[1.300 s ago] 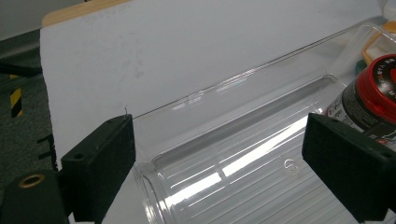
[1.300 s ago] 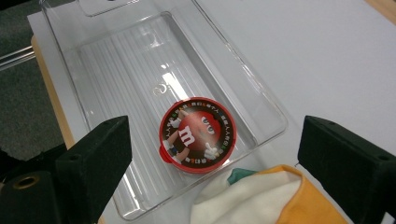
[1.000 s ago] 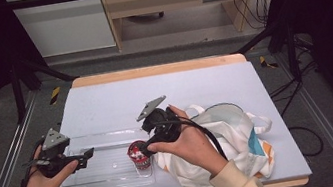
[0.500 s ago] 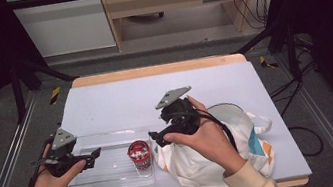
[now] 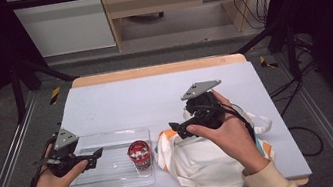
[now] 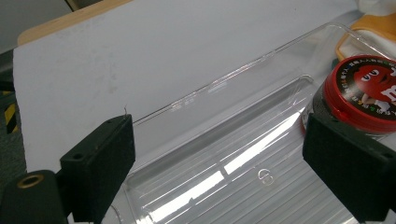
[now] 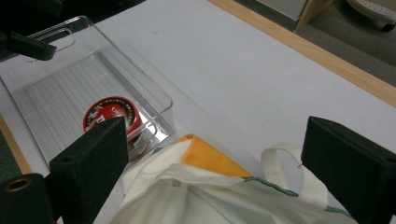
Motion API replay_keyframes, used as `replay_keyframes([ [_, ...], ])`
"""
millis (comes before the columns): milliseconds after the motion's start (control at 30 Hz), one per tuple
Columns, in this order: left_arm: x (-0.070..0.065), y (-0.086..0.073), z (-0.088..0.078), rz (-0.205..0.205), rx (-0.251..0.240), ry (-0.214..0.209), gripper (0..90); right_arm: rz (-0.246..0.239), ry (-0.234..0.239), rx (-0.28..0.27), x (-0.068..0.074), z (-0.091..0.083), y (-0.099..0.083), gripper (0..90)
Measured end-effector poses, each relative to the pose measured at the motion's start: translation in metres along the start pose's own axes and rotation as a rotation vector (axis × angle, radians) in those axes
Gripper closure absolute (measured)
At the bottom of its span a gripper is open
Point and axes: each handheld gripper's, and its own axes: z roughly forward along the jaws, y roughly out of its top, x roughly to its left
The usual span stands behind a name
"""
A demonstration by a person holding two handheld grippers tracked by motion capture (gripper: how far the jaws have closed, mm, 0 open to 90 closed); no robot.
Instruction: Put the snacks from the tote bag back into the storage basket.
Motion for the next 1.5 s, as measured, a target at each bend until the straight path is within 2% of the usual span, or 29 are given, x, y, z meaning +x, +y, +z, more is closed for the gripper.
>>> replay_keyframes([
  [400,0.001,0.0,-0.001,-0.005,-0.001,0.0,9.3,0.032,-0.049,-0.026,-0.019,-0.027,-0.016,7.0],
  [600,0.001,0.0,0.0,0.0,-0.001,0.0,9.3,0.046,-0.072,-0.034,-0.026,-0.036,-0.025,7.0],
  [1067,0.006,-0.002,-0.004,-0.018,-0.011,0.004,9.3,0.077,-0.133,-0.029,-0.037,-0.055,-0.046,6.3],
  [1433,0.008,-0.003,-0.004,-0.022,-0.009,0.007,9.3,0.123,-0.189,-0.049,-0.053,-0.074,-0.06,6.4],
  [1500,0.009,-0.003,-0.004,-0.022,-0.009,0.008,9.3,0.119,-0.204,-0.054,-0.058,-0.078,-0.063,6.5],
])
